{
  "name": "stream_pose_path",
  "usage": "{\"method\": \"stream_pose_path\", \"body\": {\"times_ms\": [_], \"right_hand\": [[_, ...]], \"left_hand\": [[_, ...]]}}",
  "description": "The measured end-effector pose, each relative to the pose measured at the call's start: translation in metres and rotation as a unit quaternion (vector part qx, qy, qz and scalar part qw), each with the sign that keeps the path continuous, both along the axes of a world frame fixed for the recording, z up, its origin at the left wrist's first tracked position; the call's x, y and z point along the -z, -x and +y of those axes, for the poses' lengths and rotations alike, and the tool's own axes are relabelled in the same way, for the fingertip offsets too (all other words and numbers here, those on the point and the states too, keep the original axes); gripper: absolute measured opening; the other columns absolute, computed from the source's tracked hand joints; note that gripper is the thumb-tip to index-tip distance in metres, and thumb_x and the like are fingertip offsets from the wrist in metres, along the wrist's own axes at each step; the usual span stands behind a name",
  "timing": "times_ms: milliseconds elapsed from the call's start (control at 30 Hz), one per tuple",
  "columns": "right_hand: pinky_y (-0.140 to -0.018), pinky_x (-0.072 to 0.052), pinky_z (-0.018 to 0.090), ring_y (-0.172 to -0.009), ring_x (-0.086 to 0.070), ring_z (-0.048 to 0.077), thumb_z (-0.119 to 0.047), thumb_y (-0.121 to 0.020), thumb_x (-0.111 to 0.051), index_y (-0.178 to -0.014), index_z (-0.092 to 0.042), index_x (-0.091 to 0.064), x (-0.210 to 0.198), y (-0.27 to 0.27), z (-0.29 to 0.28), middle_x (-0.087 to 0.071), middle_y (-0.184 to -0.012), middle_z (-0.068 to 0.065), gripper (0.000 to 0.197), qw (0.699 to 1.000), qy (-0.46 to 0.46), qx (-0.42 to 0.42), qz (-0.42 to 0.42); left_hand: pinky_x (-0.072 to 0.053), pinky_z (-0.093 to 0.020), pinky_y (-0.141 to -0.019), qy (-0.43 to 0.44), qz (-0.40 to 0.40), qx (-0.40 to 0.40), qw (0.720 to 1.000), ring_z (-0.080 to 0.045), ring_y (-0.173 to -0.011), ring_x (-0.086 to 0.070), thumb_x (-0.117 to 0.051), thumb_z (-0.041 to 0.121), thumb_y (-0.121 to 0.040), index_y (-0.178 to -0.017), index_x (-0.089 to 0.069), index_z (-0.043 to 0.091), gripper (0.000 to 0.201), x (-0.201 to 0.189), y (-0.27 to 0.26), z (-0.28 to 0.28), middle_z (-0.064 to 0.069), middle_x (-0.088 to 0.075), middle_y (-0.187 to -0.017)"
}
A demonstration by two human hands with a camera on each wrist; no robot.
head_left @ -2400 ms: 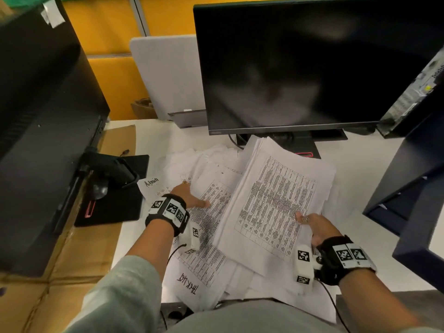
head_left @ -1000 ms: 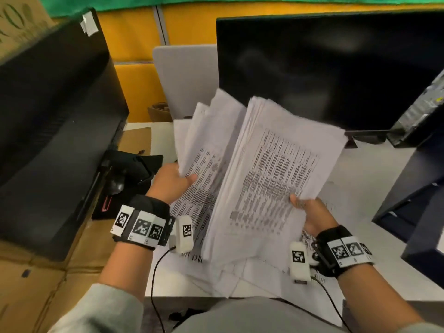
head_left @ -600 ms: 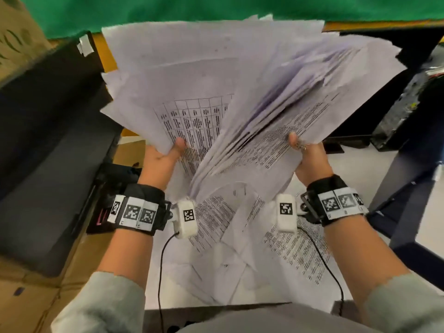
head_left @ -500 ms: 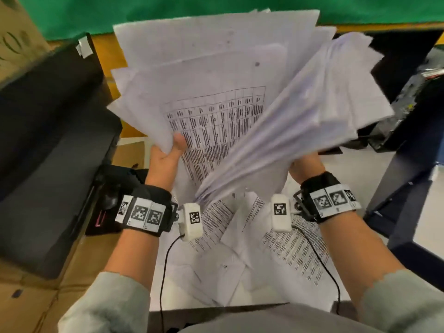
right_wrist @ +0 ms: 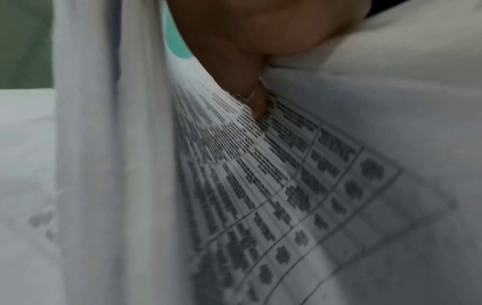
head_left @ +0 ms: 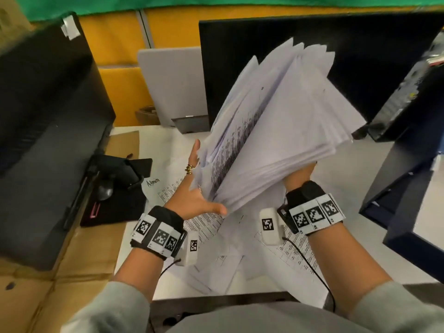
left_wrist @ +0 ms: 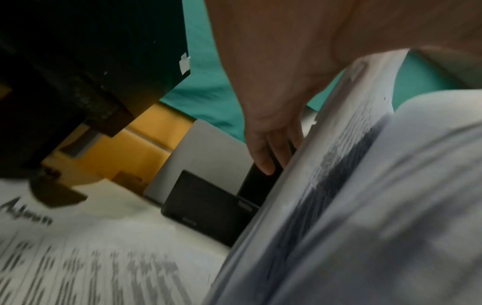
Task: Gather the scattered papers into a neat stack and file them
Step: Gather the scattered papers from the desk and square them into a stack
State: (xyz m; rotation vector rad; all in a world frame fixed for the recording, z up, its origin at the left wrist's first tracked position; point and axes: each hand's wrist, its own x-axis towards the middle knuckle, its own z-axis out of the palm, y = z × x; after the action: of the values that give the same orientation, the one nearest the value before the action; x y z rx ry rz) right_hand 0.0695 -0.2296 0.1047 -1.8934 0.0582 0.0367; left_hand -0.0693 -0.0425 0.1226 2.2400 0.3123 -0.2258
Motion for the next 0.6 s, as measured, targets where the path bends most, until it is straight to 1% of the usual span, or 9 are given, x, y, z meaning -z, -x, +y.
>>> {"method": "stream_pose_path", "body": {"times_ms": [67, 133, 200, 233, 267, 333, 400, 500, 600], "right_hand": [[-0.066, -0.039, 0.028, -0.089, -0.056, 0.024, -0.01, -0.091, -0.051, -0.094, -0.002, -0.062, -0.022, 0.004, 0.004, -0.064, -0.094, 0.011, 0.014, 0.994, 0.059, 0.052, -0.078], [-0.073, -0.041, 0.024, -0.092, -0.061, 0.021, -0.021, -0.086, -0.062, -0.103, -0.005, -0.065, -0.036, 0.008, 0.005, -0.068, -0.101, 0.007, 0.023, 0.992, 0.036, 0.02, -0.118], [-0.084, -0.044, 0.025, -0.105, -0.061, 0.02, -0.021, -0.084, -0.065, -0.115, -0.008, -0.062, -0.034, 0.008, 0.003, -0.066, -0.117, 0.009, 0.034, 0.993, -0.003, -0.003, -0.122], [-0.088, -0.046, 0.028, -0.108, -0.061, 0.019, -0.018, -0.084, -0.065, -0.118, -0.008, -0.06, -0.033, 0.008, 0.002, -0.064, -0.12, 0.009, 0.036, 0.992, -0.031, -0.021, -0.121], [-0.091, -0.047, 0.029, -0.108, -0.061, 0.016, -0.015, -0.084, -0.065, -0.12, -0.007, -0.059, -0.031, 0.008, 0.0, -0.064, -0.121, 0.009, 0.037, 0.989, -0.071, -0.042, -0.12], [-0.088, -0.049, 0.021, -0.103, -0.062, 0.002, -0.007, -0.083, -0.065, -0.122, -0.007, -0.056, -0.032, 0.009, -0.003, -0.063, -0.12, 0.004, 0.04, 0.976, -0.164, -0.072, -0.122], [-0.084, -0.047, 0.01, -0.102, -0.058, -0.009, 0.001, -0.079, -0.067, -0.124, -0.015, -0.045, -0.029, 0.005, -0.009, -0.058, -0.119, -0.008, 0.053, 0.959, -0.223, -0.106, -0.139], [-0.093, -0.048, 0.024, -0.118, -0.052, 0.003, -0.004, -0.059, -0.081, -0.126, -0.029, -0.024, -0.024, -0.011, -0.024, -0.047, -0.126, -0.009, 0.091, 0.945, -0.247, -0.173, -0.126], [-0.083, -0.054, 0.028, -0.11, -0.061, 0.014, -0.017, -0.044, -0.087, -0.128, -0.012, -0.039, -0.021, -0.021, -0.038, -0.062, -0.118, -0.001, 0.097, 0.94, -0.231, -0.249, -0.039]], "left_hand": [[-0.039, -0.023, -0.056, 0.023, 0.002, -0.048, 0.999, 0.001, -0.053, -0.053, -0.076, 0.06, -0.038, -0.062, -0.057, 0.016, 0.054, 0.006, -0.001, -0.003, 0.0, -0.056, -0.06], [-0.028, -0.022, -0.042, 0.065, 0.016, -0.082, 0.994, -0.001, -0.03, -0.029, -0.083, 0.042, -0.052, -0.045, -0.034, 0.014, 0.057, 0.013, -0.007, 0.001, 0.006, -0.035, -0.038], [-0.047, -0.028, -0.05, 0.105, -0.013, -0.117, 0.987, -0.01, -0.045, -0.048, -0.084, 0.041, -0.05, -0.061, -0.057, -0.002, 0.052, 0.012, -0.013, 0.002, -0.004, -0.054, -0.053], [-0.057, -0.039, -0.067, 0.131, -0.05, -0.13, 0.981, -0.016, -0.063, -0.059, -0.084, 0.038, -0.051, -0.081, -0.064, -0.008, 0.058, 0.009, -0.015, 0.0, -0.008, -0.06, -0.07], [-0.054, -0.047, -0.083, 0.153, -0.101, -0.154, 0.971, -0.022, -0.081, -0.064, -0.084, 0.03, -0.058, -0.098, -0.063, -0.01, 0.06, 0.005, -0.018, -0.001, -0.006, -0.059, -0.081], [-0.049, -0.04, -0.093, 0.162, -0.155, -0.21, 0.952, -0.031, -0.097, -0.063, -0.077, 0.015, -0.071, -0.105, -0.06, -0.007, 0.044, -0.002, -0.024, 0.0, -0.018, -0.055, -0.116], [-0.045, -0.029, -0.087, 0.177, -0.168, -0.238, 0.94, -0.021, -0.079, -0.062, -0.078, 0.018, -0.072, -0.083, -0.061, 0.009, 0.022, -0.007, -0.028, 0.008, -0.007, -0.062, -0.078], [-0.048, -0.041, -0.096, 0.232, -0.172, -0.22, 0.932, -0.017, -0.09, -0.064, -0.089, 0.034, -0.049, -0.088, -0.064, 0.01, 0.052, -0.014, -0.027, 0.027, -0.006, -0.067, -0.094], [-0.05, -0.032, -0.092, 0.252, -0.208, -0.135, 0.936, -0.01, -0.103, -0.065, -0.088, 0.016, -0.05, -0.111, -0.061, 0.016, 0.067, -0.029, -0.025, 0.037, 0.003, -0.069, -0.107]]}}
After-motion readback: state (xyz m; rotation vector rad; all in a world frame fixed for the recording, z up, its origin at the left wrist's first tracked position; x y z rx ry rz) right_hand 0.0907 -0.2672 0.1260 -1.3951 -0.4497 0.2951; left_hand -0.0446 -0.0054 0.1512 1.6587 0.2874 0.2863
